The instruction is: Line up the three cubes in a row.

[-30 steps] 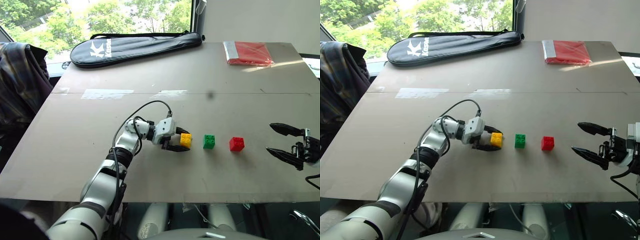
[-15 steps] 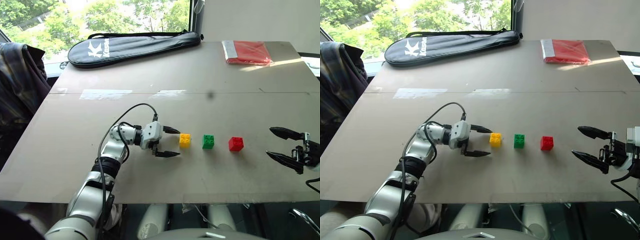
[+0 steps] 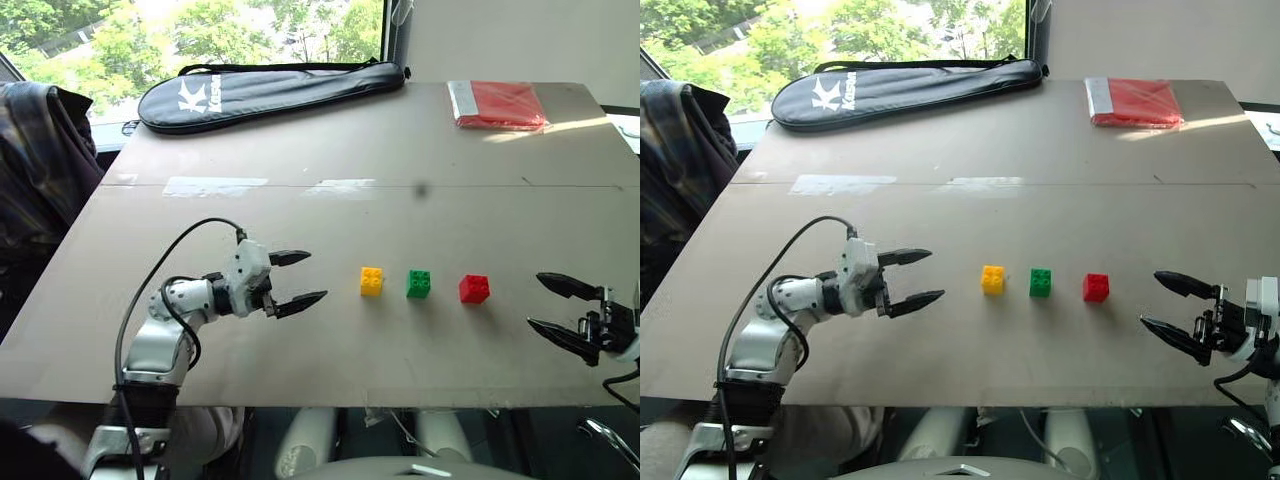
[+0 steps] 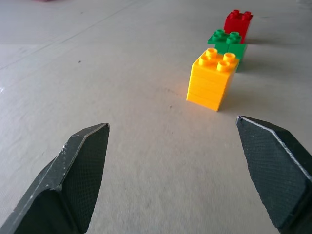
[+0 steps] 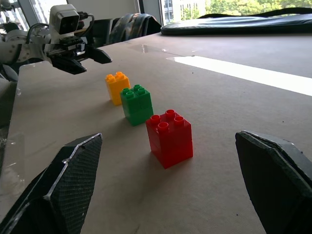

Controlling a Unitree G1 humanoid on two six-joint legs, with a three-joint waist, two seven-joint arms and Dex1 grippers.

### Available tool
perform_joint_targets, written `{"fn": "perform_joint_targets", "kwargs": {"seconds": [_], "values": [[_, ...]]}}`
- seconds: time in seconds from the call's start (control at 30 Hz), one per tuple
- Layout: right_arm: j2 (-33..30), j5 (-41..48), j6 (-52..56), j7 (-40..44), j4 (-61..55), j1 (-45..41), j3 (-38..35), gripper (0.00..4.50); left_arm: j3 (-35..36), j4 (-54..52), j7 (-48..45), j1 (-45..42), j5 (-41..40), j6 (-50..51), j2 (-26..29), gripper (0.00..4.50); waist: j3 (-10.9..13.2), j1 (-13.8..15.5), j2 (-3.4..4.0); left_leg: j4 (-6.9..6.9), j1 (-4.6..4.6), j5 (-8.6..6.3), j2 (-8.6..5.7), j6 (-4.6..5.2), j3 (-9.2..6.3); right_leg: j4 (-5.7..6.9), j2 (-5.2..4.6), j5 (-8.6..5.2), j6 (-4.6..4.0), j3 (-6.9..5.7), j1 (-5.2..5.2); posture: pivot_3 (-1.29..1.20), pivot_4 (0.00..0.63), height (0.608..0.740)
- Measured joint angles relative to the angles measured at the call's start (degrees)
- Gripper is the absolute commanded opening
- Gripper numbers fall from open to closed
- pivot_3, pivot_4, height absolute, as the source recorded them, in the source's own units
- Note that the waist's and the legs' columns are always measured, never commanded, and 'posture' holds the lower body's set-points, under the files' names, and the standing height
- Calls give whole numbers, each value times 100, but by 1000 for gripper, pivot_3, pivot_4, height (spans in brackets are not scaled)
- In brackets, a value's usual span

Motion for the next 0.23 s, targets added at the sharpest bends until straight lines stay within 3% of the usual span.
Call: {"fn": "perform_joint_targets", "kwargs": {"seconds": [0.23], "values": [[104,-295,-242,-256,39,167,1,4500,137,-491,720,1125,185,-71,-101,4252,-2,34,1,-1,-1,0,0,-1,2,-2,-3,-6,-10,-3,2,0,150,694]]}}
